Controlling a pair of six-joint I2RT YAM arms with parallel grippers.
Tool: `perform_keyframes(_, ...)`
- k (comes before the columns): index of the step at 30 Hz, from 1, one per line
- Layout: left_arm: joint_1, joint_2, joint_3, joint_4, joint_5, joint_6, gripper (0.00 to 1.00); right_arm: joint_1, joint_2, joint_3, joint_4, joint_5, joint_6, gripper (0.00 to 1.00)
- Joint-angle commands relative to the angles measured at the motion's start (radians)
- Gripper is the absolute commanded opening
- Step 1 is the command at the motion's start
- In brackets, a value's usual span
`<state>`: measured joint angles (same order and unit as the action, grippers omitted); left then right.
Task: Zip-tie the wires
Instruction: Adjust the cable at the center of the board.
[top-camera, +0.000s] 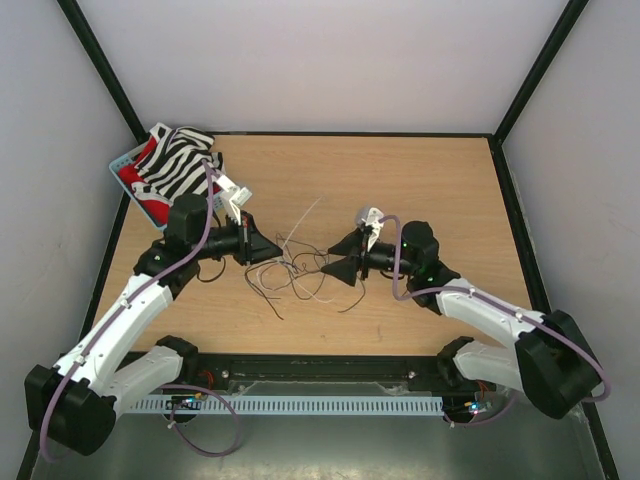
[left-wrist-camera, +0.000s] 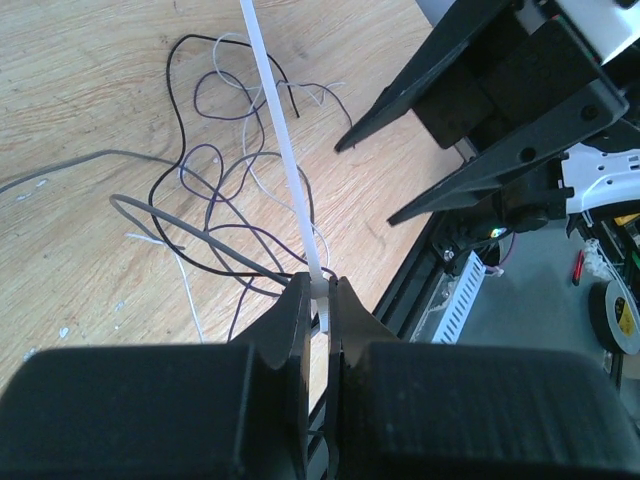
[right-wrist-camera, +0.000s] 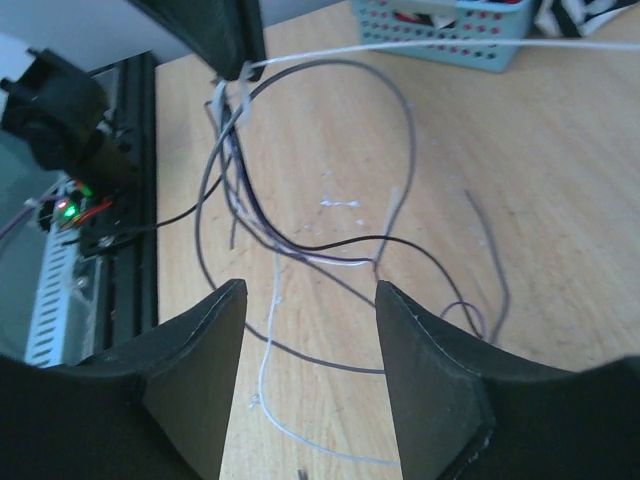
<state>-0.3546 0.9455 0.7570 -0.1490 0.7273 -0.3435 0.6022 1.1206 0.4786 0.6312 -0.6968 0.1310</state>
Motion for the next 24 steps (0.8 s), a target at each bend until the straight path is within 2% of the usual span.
perform_keyframes(1, 0.005, 0.004, 0.049, 0.020, 0.036, 0.012, 0.00, -0.002, 0.072, 0.027, 0.090, -0.193, 0.042, 0.63)
perform_keyframes(9, 0.006, 0.007, 0.063, 0.029, 0.052, 0.001, 0.00, 0.031, 0.210, 0.022, 0.082, -0.159, 0.080, 0.65)
perform_keyframes(24, 0.005, 0.000, 0.053, 0.035, 0.051, -0.015, 0.00, 0.122, 0.392, 0.074, 0.181, -0.087, 0.160, 0.64)
